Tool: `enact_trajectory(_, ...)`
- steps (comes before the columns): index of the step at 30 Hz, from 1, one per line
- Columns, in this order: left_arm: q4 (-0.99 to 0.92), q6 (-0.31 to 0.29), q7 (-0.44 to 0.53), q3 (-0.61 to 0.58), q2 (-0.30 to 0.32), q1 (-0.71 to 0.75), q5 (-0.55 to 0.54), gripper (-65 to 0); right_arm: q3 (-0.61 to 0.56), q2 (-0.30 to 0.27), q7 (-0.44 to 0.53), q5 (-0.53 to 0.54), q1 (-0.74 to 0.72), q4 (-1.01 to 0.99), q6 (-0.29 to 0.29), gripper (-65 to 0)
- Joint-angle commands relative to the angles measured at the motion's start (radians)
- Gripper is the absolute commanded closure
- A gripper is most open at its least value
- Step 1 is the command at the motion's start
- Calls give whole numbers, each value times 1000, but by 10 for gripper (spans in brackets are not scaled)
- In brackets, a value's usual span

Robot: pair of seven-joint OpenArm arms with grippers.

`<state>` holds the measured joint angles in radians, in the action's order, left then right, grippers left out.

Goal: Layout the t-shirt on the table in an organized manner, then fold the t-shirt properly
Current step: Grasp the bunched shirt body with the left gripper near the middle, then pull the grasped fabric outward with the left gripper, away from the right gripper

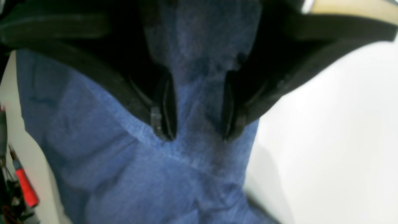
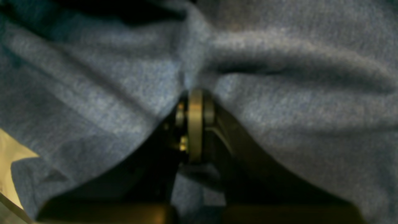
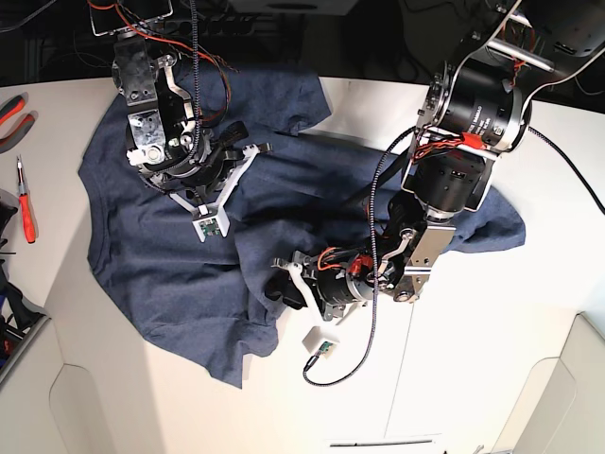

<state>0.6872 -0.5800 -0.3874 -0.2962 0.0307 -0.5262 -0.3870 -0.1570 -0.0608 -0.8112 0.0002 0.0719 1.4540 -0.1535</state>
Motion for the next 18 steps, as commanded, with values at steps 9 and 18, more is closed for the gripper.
enact_trajectory(9,18,4,32,12,11,-27,11,0,0,-5,-52,-23,6,-8,7,0)
enact_trajectory(18,157,31,-5,228,101,-19,2,0,0,-5,-52,-44,6,-8,8,0)
